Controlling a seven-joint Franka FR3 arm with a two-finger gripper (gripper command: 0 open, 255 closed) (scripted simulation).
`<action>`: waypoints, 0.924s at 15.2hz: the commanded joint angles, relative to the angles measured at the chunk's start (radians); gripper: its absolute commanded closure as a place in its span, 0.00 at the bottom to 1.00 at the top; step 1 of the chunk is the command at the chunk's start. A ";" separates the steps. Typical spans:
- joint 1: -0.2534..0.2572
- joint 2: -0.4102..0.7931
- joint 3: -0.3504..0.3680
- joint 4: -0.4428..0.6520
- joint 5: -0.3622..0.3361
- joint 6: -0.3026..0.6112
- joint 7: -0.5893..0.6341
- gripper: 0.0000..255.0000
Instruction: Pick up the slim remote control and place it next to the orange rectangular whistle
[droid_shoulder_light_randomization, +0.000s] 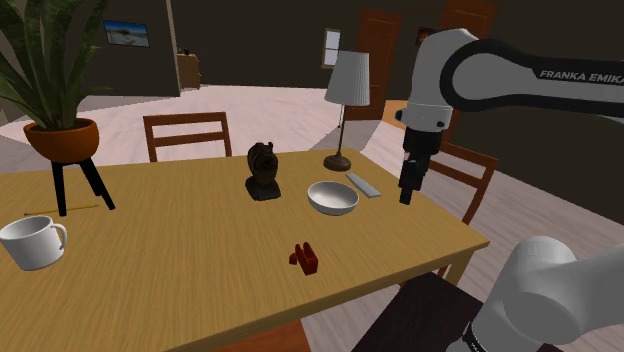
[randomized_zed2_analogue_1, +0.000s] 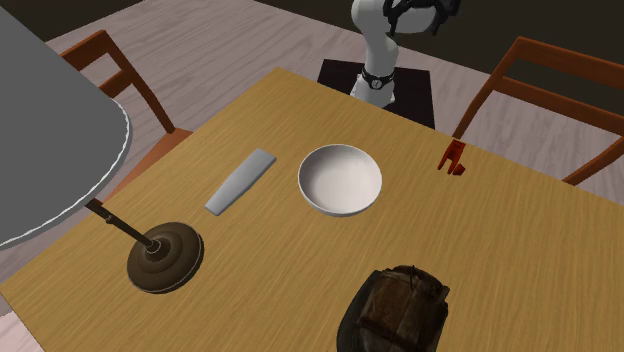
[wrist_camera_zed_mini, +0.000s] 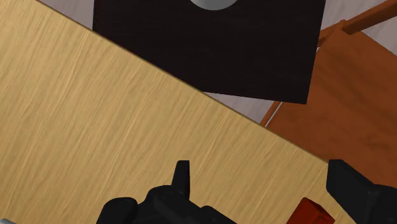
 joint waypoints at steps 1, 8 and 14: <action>0.000 0.000 0.000 0.000 0.000 0.000 0.000 0.00; -0.062 0.202 -0.055 0.029 -0.049 0.185 -0.011 0.00; -0.108 0.392 -0.103 0.098 -0.076 0.319 -0.017 0.00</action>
